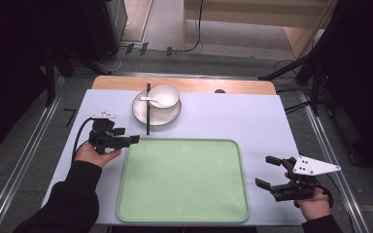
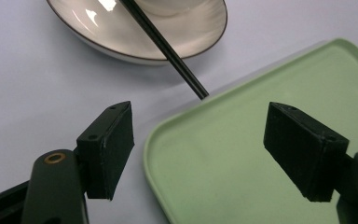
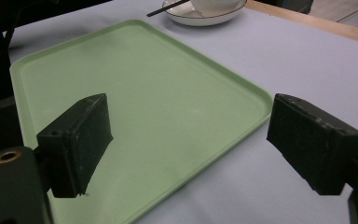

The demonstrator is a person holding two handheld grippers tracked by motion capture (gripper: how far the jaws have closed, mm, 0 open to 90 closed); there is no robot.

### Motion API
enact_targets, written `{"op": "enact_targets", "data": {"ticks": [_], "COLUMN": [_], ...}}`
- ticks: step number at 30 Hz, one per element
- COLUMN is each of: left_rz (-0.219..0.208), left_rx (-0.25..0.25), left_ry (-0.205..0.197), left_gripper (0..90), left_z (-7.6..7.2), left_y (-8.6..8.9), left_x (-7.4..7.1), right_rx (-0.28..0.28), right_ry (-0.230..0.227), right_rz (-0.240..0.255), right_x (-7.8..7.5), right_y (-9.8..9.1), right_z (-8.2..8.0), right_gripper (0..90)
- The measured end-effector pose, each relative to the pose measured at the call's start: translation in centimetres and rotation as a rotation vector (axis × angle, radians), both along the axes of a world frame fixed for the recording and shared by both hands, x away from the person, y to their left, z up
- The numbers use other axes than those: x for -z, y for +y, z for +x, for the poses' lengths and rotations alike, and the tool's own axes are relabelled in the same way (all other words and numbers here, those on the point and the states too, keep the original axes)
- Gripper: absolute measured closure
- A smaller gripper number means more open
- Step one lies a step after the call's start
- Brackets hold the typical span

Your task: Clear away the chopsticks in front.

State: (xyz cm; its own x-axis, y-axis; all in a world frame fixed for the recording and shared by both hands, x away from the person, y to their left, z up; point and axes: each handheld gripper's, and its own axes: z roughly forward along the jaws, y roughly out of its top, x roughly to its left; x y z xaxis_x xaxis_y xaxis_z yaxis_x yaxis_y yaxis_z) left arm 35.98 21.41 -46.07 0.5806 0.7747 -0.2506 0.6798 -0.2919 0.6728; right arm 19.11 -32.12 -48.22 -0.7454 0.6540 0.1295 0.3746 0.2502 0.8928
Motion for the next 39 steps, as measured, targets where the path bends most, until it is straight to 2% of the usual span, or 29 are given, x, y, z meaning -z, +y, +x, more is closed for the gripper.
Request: {"op": "enact_targets", "data": {"ticks": [1,4,5,11,16,20,22,23,26,29,31,34,39], "left_rz": [0.025,0.036,0.052,0.079,0.092,0.124,0.130,0.126,0.130,0.162,0.164,0.153,0.183], "left_rx": [-0.008,-0.012,-0.018,-0.053,-0.061,-0.082,-0.093,-0.107,-0.122,-0.149,-0.175,-0.194,-0.222], "left_ry": [0.001,0.005,0.010,0.023,0.013,0.001,0.009,0.023,0.026,0.024,0.030,0.032,0.060], "left_gripper": [25.9,28.2,28.6,30.3,31.2,32.9,33.5,34.0,34.3,36.3,37.3,38.8,40.3], "left_z": [0.6,1.2,1.8,3.5,4.8,6.0,6.3,6.9,7.5,8.3,8.7,9.2,9.8], "left_y": [-0.4,-0.7,-1.0,-1.8,-2.7,-3.6,-3.7,-3.9,-4.2,-4.8,-5.1,-5.3,-5.5], "left_x": [-0.1,-0.2,-0.4,-0.7,-1.0,-0.9,-0.9,-0.9,-0.8,-0.6,-0.4,0.1,1.2], "right_rx": [0.001,0.002,0.005,-0.008,0.006,0.007,0.002,-0.002,-0.003,0.000,-0.001,-0.005,-0.004], "right_ry": [0.000,-0.001,0.005,-0.017,-0.010,-0.007,-0.010,-0.009,-0.010,-0.017,-0.018,-0.017,-0.020], "right_rz": [-0.001,-0.007,-0.011,-0.001,-0.024,-0.018,-0.019,-0.019,-0.020,-0.012,-0.012,-0.013,-0.012], "right_x": [0.0,0.0,0.0,-0.2,-0.1,-0.1,-0.1,-0.1,-0.1,-0.2,-0.2,-0.2,-0.2], "right_y": [0.0,0.0,0.0,0.2,0.1,0.2,0.3,0.3,0.3,0.2,0.2,0.2,0.2], "right_z": [0.0,0.0,0.0,-0.1,0.0,0.0,0.1,0.1,0.0,0.0,0.0,0.0,0.0], "right_gripper": [14.0,14.0,14.0,14.0,14.0,14.1,14.1,14.1,14.1,14.1,14.1,14.1,14.1]}}
